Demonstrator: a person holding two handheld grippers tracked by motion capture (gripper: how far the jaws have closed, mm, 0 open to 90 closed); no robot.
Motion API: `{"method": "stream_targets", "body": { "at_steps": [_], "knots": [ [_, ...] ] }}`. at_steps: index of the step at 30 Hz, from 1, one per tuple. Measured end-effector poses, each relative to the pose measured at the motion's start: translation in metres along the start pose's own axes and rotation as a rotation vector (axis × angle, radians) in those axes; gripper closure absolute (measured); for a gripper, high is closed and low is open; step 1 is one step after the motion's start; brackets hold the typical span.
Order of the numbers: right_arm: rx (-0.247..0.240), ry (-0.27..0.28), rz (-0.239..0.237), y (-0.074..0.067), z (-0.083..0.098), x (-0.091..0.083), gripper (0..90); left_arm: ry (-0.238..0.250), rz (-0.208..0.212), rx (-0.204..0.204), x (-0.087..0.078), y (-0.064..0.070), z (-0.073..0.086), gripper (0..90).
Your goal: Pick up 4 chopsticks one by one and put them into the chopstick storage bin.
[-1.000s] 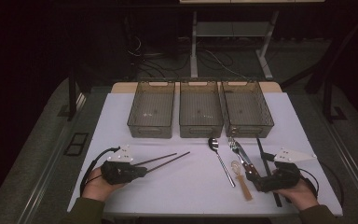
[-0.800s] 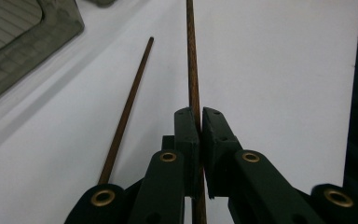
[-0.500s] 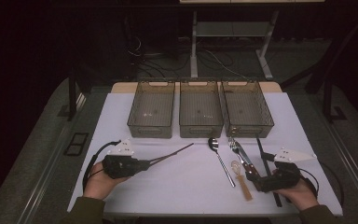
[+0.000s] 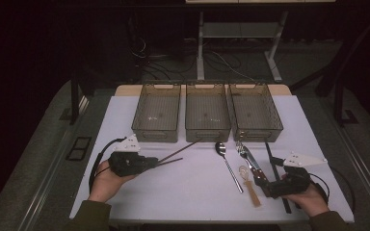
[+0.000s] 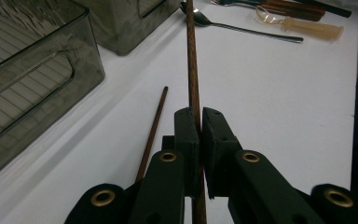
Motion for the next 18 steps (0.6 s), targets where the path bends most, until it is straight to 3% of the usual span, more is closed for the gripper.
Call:
{"method": "stream_targets", "body": {
  "at_steps": [18],
  "knots": [
    [0.002, -0.003, 0.0, 0.0, 0.0, 0.001, 0.8, 0.043, -0.062, -0.009, 0.011, -0.018, -0.024, 85.0]
  ]
}}
Point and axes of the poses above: each handheld gripper's, and its own axes: x roughly forward along the jaws, z roughly out of its underside, y roughly to its right, the point moved 7 cm from there along x, roughly forward along the jaws, and after that the axes turned 13 degrees about y, right-handed, at the moved point
